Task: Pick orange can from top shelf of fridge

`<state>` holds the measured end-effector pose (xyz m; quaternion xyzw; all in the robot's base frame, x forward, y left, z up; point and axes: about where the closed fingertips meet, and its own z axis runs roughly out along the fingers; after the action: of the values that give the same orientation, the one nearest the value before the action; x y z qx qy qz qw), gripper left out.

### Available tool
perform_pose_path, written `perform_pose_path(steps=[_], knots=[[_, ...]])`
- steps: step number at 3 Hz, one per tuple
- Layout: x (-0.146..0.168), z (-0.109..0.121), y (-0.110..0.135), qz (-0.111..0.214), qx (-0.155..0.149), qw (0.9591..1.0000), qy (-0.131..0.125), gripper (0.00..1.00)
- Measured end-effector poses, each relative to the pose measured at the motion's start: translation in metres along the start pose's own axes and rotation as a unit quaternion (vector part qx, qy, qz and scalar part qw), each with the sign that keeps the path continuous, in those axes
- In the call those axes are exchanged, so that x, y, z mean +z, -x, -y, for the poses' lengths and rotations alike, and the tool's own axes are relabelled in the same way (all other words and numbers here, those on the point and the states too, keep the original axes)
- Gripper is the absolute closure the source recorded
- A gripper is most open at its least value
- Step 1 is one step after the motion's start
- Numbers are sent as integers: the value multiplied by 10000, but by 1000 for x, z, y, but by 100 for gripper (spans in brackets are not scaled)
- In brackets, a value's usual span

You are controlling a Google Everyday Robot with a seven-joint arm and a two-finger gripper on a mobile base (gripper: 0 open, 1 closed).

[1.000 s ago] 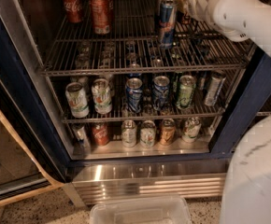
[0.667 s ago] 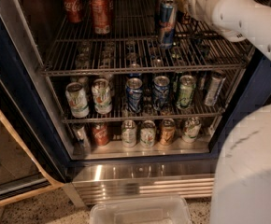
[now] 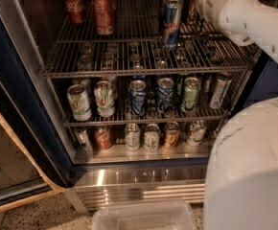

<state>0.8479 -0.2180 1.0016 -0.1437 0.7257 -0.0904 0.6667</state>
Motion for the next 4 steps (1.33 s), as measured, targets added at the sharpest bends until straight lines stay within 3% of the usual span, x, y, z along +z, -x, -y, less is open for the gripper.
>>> perform_pose_path(steps=[1, 2, 3, 4], knots=[[1, 8, -1, 21, 63, 9999, -130, 63], [1, 8, 0, 21, 63, 9999, -131, 45], [3, 0, 2, 32, 72, 10000, 1, 34], [36, -9, -2, -115, 16, 9997, 207, 34]])
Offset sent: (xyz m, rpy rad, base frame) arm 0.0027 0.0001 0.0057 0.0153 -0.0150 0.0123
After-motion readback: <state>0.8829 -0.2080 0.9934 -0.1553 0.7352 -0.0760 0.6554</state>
